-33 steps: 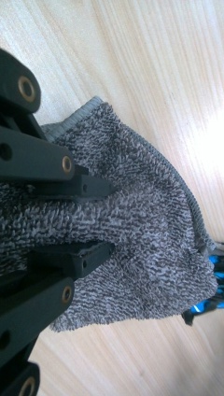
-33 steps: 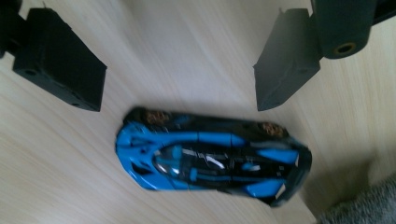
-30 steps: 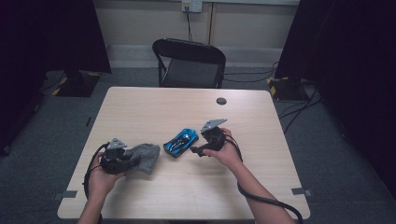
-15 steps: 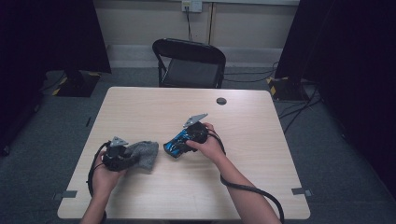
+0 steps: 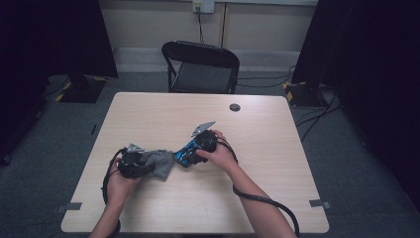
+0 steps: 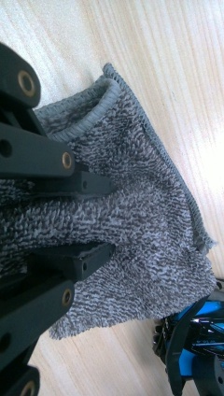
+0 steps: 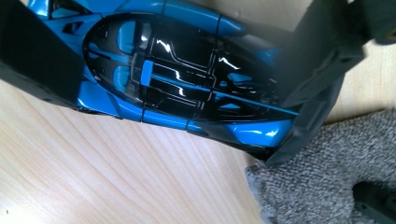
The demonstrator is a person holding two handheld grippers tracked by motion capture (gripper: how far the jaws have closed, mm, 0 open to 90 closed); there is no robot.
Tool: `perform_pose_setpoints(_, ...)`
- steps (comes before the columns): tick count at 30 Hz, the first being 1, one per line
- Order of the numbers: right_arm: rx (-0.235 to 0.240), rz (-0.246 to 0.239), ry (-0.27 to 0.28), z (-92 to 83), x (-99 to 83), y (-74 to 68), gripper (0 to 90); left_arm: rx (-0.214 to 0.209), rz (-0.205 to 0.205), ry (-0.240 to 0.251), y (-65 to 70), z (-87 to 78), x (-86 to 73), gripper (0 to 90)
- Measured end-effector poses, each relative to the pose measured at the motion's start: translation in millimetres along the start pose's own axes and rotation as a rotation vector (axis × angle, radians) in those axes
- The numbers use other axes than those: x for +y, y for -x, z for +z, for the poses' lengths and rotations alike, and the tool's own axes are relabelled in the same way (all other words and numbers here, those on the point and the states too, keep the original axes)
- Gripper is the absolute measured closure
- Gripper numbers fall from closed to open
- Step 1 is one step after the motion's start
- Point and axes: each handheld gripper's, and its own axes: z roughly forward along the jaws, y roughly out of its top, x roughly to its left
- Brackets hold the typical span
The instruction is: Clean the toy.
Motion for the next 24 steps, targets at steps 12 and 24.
perform_pose_setpoints(12,0.027,0.029,0.08,0.1,-11.8,6.4,0.0,0.04,-0.041,0.021,1.0,5.6,2.1,68.8)
perform_pose_setpoints(24,0.021,0.029,0.036,0.2,-6.6,5.0,0.0,-0.026,0.051,-0.062,18.6,7.3,7.4,71.1)
